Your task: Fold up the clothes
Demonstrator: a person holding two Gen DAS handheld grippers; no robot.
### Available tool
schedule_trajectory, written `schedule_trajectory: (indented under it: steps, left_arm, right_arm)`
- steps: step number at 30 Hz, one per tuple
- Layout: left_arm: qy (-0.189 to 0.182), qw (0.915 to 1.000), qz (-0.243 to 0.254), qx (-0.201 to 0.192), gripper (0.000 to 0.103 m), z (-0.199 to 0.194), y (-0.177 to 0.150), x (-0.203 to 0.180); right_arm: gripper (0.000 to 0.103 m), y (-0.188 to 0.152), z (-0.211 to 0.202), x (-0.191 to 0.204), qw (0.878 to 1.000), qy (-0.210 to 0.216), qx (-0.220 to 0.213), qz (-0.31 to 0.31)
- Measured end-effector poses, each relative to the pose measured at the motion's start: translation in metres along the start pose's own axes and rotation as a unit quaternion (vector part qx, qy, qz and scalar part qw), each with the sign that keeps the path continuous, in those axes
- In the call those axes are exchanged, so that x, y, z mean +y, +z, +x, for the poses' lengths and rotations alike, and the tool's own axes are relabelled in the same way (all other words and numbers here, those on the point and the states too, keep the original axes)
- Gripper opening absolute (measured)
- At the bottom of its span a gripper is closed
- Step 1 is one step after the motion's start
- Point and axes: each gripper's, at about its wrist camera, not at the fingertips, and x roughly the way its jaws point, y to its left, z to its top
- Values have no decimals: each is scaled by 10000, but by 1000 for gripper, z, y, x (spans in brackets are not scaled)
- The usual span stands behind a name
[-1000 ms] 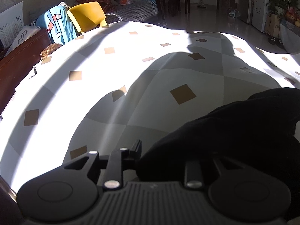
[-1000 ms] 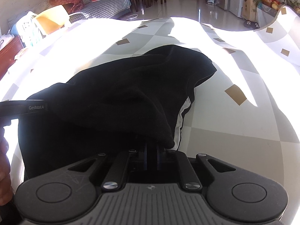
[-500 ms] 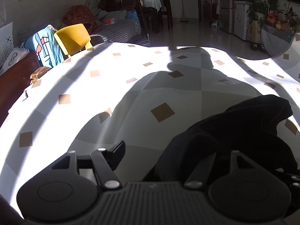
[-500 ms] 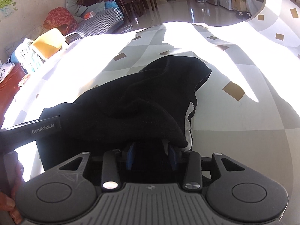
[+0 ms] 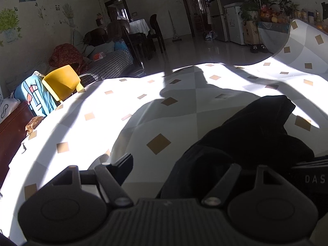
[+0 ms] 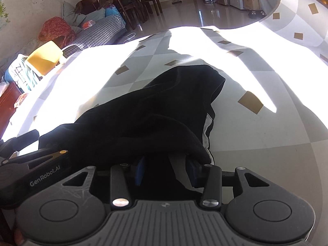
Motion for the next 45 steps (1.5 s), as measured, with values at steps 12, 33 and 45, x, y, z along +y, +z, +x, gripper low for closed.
schedule_trajectory:
  steps: [12, 33, 45]
  left_arm:
    - [-294, 9971, 625, -314, 73, -9, -8, -27]
    - [-756, 9804, -1618, 833, 18, 23, -6, 43]
    - [-841, 9751, -1779, 1024, 23, 26, -10, 50]
  right_arm:
    - [42, 17, -6, -8, 9984, 196, -351, 396]
    - [43, 13, -3, 1, 9992, 360, 13, 143]
    - [43, 4, 17, -9, 9982, 163, 490, 314]
